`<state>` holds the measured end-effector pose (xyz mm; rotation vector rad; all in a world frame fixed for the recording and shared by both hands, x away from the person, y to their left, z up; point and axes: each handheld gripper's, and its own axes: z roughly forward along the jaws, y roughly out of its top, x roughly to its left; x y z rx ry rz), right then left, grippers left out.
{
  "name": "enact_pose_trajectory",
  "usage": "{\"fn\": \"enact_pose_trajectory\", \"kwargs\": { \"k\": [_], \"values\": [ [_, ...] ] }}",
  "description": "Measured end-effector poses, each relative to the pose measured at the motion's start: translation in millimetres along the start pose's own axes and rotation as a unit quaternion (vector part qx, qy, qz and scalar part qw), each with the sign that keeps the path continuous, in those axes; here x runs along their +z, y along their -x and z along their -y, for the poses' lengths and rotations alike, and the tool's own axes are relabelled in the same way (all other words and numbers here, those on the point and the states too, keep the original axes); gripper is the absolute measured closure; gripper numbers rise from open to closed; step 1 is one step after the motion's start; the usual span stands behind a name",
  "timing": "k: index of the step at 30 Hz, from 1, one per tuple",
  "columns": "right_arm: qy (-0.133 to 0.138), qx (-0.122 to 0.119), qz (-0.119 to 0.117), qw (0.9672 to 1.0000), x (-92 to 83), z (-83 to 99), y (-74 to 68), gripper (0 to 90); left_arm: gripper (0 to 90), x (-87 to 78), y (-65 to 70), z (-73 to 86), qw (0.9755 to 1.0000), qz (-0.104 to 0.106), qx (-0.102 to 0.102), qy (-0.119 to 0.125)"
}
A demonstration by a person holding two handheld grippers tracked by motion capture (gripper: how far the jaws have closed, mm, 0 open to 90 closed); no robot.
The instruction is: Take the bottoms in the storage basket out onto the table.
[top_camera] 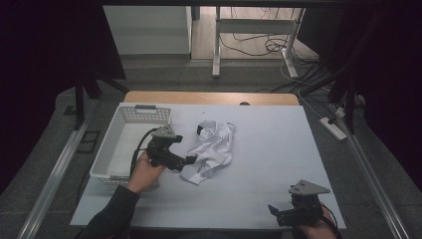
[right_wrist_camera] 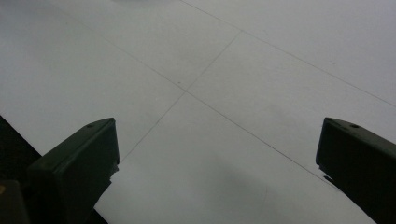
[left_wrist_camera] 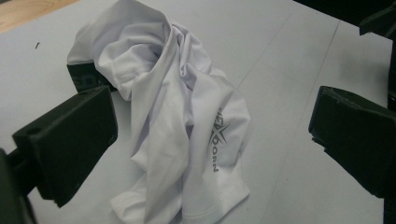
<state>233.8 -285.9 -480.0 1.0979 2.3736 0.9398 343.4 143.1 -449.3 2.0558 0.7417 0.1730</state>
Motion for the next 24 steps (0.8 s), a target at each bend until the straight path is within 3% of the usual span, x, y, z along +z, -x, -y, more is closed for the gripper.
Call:
{"fn": "enact_pose_trajectory", "kwargs": {
  "k": [24],
  "values": [
    [0.0,-0.001,0.0,1.0,0.2,-0.1,-0.4,0.0,1.3,-21.3,1.7,17.2,0.9997,-0.015,-0.014,0.013]
  ]
}}
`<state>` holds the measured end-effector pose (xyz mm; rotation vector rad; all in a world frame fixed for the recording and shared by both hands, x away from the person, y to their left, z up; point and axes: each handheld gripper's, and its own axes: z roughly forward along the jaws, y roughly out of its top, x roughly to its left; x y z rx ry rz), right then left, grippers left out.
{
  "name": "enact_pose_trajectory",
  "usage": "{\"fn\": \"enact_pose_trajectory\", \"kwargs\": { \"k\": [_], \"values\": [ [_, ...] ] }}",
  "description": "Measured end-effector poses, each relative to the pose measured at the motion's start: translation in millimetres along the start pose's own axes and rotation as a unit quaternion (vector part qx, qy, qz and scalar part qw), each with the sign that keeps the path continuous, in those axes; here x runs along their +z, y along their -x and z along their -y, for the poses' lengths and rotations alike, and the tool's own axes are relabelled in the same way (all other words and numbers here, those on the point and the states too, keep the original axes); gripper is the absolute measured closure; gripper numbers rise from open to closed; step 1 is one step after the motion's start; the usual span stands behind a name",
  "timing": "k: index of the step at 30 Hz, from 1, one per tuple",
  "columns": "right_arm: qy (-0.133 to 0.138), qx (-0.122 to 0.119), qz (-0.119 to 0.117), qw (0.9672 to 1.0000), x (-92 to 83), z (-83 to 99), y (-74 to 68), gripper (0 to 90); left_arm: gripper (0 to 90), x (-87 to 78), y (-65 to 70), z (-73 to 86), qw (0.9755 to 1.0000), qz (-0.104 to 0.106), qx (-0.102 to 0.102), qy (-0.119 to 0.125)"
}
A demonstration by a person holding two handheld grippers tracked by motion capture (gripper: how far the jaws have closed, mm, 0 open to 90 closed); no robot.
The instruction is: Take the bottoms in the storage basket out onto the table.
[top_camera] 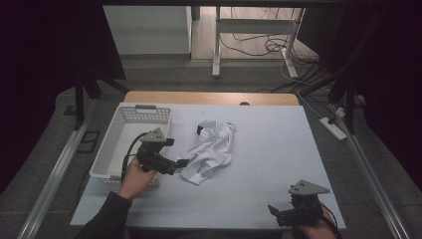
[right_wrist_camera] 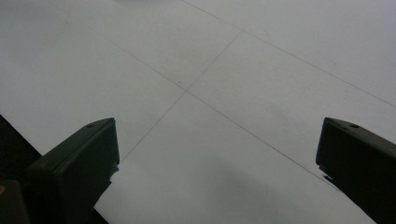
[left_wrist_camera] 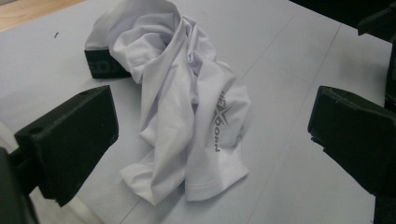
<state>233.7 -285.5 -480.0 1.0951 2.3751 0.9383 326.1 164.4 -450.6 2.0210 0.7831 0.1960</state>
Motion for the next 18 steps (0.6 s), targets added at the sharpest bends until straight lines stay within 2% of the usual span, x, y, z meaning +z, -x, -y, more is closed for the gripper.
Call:
{"fn": "enact_pose_trajectory", "kwargs": {
  "k": [18],
  "values": [
    [-0.001,-0.001,0.0,1.0,0.0,-0.1,-0.2,0.0,1.3,-12.6,3.3,11.1,0.9999,-0.005,-0.012,0.008]
  ]
}}
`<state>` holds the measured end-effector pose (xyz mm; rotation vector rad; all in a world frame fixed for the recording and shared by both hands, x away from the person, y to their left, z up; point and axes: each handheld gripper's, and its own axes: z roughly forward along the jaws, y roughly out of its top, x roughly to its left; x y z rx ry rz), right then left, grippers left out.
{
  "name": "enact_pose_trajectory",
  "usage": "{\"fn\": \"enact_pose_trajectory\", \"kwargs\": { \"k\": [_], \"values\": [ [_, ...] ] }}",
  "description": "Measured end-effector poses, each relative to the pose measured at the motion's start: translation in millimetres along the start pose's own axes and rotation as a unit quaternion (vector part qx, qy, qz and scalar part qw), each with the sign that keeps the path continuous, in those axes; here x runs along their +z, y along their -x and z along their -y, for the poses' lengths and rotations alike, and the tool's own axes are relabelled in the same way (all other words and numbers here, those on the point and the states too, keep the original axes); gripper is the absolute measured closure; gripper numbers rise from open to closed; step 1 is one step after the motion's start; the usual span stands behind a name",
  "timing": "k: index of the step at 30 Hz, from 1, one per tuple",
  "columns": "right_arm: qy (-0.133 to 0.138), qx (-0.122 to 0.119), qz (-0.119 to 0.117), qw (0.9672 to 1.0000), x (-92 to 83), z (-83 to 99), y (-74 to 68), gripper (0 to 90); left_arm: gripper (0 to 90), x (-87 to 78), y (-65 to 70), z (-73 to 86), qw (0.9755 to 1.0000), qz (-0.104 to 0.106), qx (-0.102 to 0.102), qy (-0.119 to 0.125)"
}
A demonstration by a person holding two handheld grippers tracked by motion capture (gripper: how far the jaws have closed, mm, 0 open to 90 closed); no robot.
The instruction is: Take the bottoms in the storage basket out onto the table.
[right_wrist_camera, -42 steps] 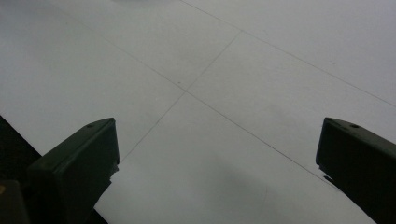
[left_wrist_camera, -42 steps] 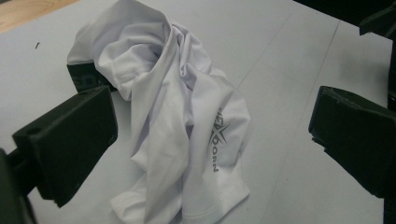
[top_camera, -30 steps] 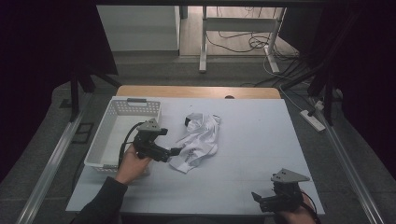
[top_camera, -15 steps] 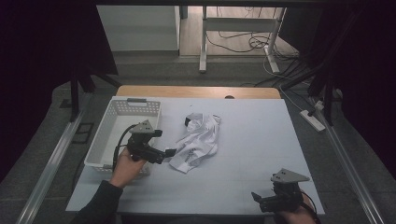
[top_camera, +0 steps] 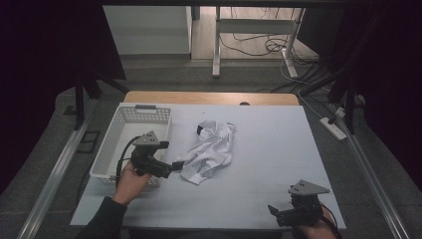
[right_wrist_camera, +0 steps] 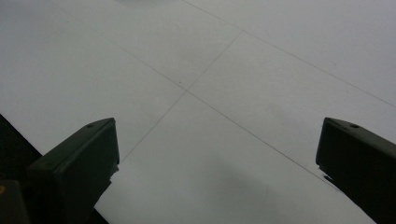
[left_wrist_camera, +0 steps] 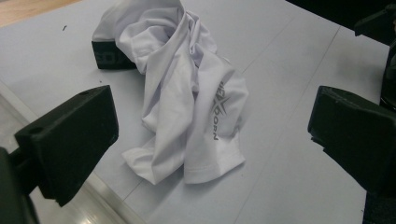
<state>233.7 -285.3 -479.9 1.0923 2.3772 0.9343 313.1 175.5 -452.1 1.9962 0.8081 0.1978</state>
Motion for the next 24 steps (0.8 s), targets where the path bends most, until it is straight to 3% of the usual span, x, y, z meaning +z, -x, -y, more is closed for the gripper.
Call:
{"fn": "enact_pose_trajectory", "kwargs": {
  "k": [24],
  "values": [
    [-0.001,-0.003,-0.001,1.0,0.3,-0.1,-0.3,0.0,1.4,-10.1,5.0,14.7,1.0,-0.002,-0.006,-0.003]
  ]
}}
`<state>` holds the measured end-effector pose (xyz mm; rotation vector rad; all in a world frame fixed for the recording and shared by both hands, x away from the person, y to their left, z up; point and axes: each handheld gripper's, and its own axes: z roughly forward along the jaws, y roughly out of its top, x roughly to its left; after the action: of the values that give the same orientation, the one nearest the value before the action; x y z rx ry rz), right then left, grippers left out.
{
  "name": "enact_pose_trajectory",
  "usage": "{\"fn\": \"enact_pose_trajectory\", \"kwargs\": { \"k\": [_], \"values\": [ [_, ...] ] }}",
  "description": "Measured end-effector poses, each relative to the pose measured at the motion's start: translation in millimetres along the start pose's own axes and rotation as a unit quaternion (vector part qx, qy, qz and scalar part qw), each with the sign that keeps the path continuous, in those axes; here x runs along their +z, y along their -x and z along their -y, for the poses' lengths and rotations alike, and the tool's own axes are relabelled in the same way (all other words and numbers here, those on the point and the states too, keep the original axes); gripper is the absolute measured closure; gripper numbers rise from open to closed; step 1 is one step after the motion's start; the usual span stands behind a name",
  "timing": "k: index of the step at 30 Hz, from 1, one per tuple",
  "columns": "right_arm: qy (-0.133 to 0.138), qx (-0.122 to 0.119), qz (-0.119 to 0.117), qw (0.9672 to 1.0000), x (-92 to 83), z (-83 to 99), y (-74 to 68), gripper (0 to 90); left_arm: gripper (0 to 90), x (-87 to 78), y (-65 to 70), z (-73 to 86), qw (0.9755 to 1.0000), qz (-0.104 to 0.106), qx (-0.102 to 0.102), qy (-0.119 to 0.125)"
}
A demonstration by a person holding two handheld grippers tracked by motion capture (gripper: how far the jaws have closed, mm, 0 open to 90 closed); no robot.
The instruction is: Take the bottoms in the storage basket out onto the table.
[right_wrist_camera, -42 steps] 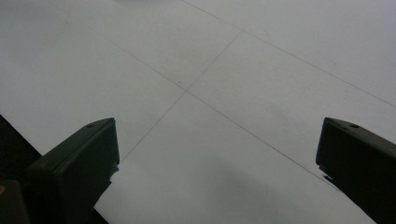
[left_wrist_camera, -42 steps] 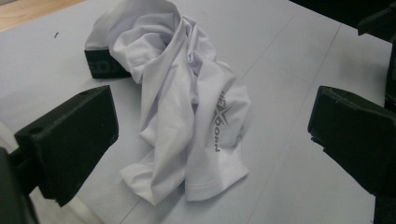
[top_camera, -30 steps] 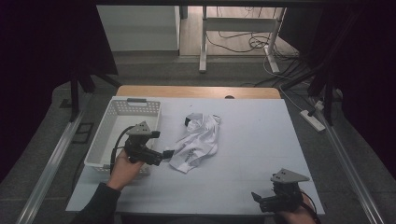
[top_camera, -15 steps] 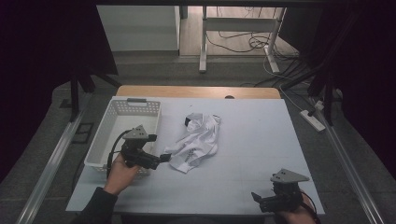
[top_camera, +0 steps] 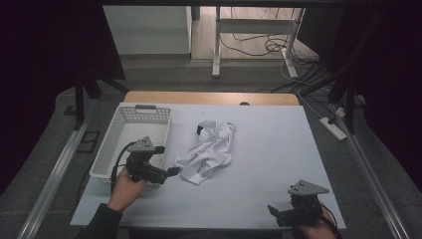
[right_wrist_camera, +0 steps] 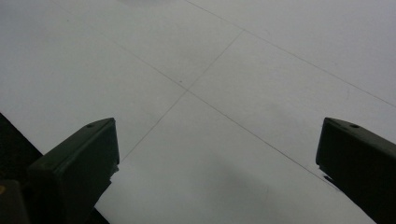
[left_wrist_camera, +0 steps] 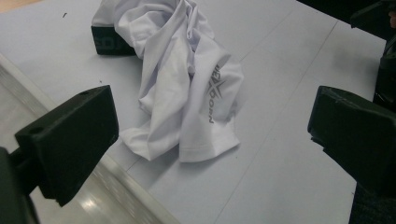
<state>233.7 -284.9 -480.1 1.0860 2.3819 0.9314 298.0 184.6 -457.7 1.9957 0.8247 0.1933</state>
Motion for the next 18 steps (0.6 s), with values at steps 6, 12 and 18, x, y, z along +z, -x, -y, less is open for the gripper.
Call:
{"fn": "enact_pose_trajectory", "kwargs": {
  "k": [6,12,18],
  "values": [
    [-0.001,0.0,0.001,1.0,0.2,-0.1,-0.4,0.0,1.4,-1.9,0.6,4.1,1.0,0.0,-0.004,-0.001],
    [-0.002,-0.001,0.001,1.0,0.3,-0.1,-0.8,0.0,1.3,-4.3,1.1,8.6,1.0,-0.001,-0.007,-0.002],
    [-0.004,-0.003,0.001,1.0,0.5,-0.3,-0.9,0.0,0.8,-6.9,1.5,13.2,0.9999,-0.003,-0.01,-0.003]
  ]
}}
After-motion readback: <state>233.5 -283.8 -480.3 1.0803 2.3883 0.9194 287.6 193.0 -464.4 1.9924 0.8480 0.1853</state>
